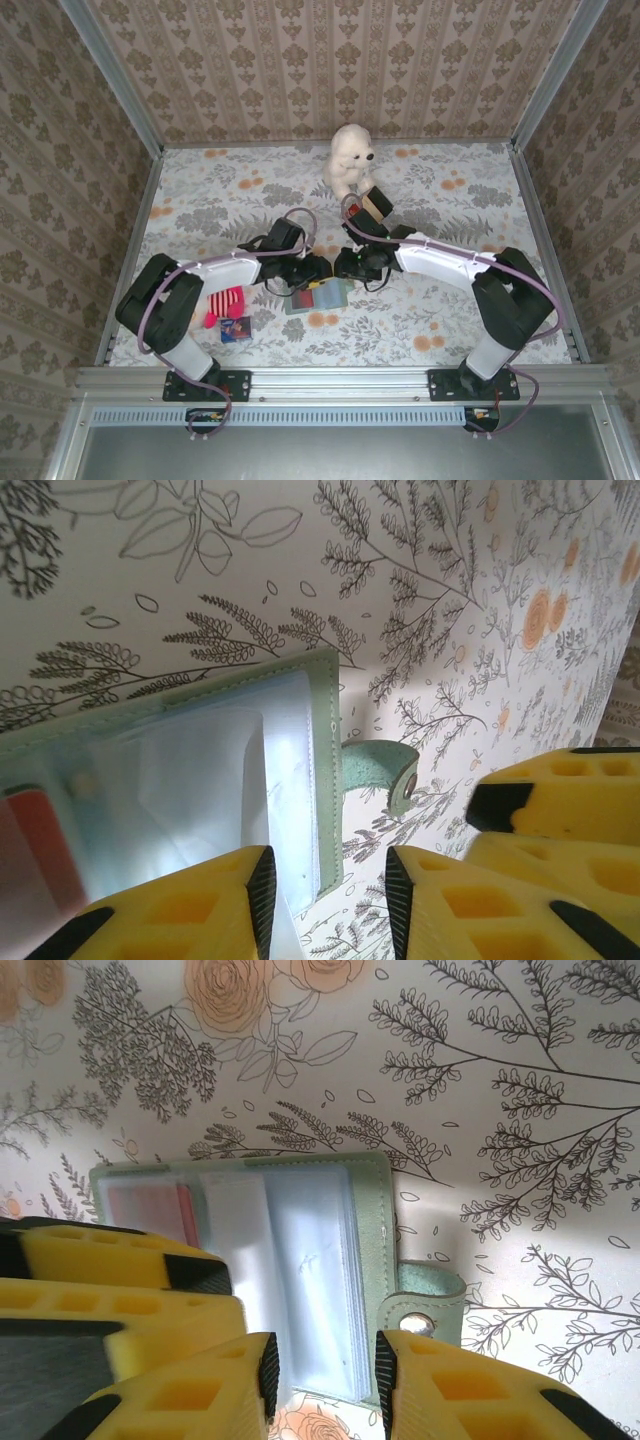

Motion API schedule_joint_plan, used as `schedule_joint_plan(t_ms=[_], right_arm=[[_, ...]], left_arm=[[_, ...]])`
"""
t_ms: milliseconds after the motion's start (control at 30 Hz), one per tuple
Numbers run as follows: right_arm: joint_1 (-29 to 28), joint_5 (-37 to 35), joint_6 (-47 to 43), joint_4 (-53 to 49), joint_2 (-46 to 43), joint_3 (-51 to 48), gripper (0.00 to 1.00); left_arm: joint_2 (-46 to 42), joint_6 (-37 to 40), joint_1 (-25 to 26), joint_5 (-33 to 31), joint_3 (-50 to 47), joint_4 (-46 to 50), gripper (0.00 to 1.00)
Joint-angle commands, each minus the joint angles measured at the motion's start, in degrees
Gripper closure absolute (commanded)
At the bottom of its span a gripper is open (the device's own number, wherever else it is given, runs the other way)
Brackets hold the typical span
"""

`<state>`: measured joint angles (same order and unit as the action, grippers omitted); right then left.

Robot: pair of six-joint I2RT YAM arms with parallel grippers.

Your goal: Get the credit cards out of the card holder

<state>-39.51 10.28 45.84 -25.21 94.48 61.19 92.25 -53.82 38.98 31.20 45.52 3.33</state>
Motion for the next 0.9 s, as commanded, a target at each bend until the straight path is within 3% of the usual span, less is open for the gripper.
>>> schedule_joint_plan(t_ms=[0, 433, 600, 733, 867], right_arm=[[0.4, -2.9, 1.9, 1.9, -2.9, -1.1, 0.66], [0.6, -2.0, 0.8, 2.7, -2.5, -0.3, 0.66], [-0.1, -1.4, -1.0, 1.1, -0.9, 1.5, 0.65], [-1.0, -1.4, -1.9, -0.1, 0.9, 2.4, 0.56], [-1.7, 2.5, -3.1, -0.1, 4.0, 4.0, 0.54]], left_arm=[[0.3, -0.3, 0.7, 1.3, 1.5, -1.0, 0.62], [-10.7, -3.8, -1.7, -1.2, -3.1, -7.9, 0.49], [-13.6, -1.6, -4.2, -7.4, -4.3, 4.7, 0.41], [-14.2, 0.9, -5.6, -12.6, -3.7, 17.1, 0.33], [-13.7, 0.4, -5.6, -11.9, -4.8, 17.4, 0.34]])
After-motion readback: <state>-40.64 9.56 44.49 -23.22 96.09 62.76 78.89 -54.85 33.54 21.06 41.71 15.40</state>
